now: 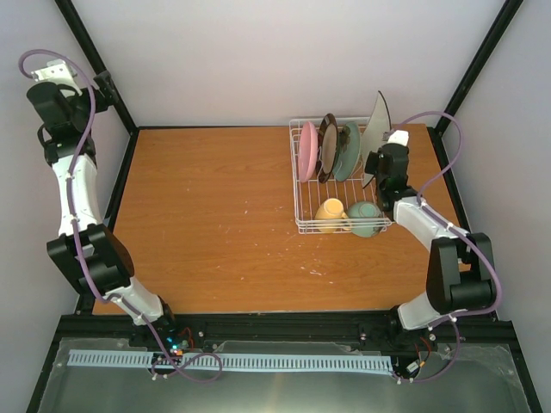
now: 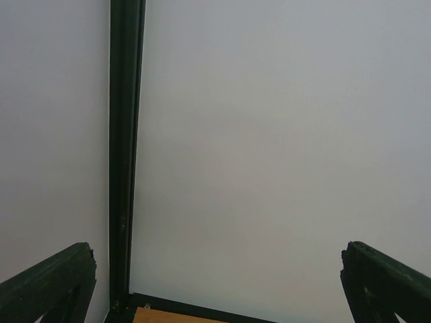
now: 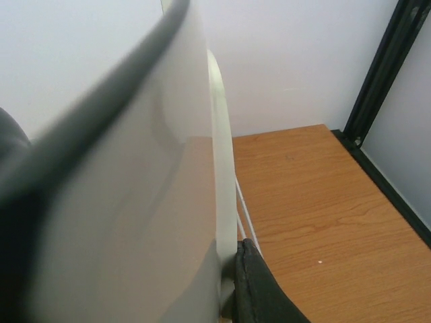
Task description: Load the mixed dishes into the dish rack
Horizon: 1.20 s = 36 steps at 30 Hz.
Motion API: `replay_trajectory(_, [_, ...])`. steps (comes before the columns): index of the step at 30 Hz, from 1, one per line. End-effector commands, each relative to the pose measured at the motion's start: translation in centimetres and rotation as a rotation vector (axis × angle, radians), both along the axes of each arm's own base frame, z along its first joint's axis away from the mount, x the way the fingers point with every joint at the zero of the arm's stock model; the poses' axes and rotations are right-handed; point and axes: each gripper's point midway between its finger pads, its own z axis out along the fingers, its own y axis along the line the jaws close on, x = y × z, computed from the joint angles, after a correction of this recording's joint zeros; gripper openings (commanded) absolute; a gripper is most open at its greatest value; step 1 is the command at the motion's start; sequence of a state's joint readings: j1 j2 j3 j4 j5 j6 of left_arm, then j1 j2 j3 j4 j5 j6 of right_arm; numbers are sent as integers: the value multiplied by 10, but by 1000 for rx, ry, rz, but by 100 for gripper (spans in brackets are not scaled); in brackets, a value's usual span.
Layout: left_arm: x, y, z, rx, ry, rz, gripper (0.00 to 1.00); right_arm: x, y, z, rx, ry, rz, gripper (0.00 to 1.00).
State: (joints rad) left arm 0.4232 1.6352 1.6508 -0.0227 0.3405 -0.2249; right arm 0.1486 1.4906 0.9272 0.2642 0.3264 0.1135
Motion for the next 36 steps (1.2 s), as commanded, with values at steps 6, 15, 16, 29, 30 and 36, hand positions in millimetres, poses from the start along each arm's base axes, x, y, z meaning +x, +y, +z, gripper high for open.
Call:
replay_trajectory(6, [-5,-5,13,39,-11,-4,100,24,-11,-7,99,-48,-46,3])
replay_trajectory(15, [-5,-4,2,49,21,-3,100,32,-1,-66,101,97,4,3])
replay_trajectory(16, [-5,-4,2,49,22,-1,100,33,0,-70,98,109,9,3])
replay_trajectory(29, [-2,-5,-13,26,53,-16,100,42,3,-95,119,183,54,3])
replay_trajectory(30, [-3,-6,-13,25,52,-17,100,41,4,-95,124,182,55,3])
replay_trajectory(36, [-4,-7,-17,16,58,-21,100,42,3,-95,121,206,52,65])
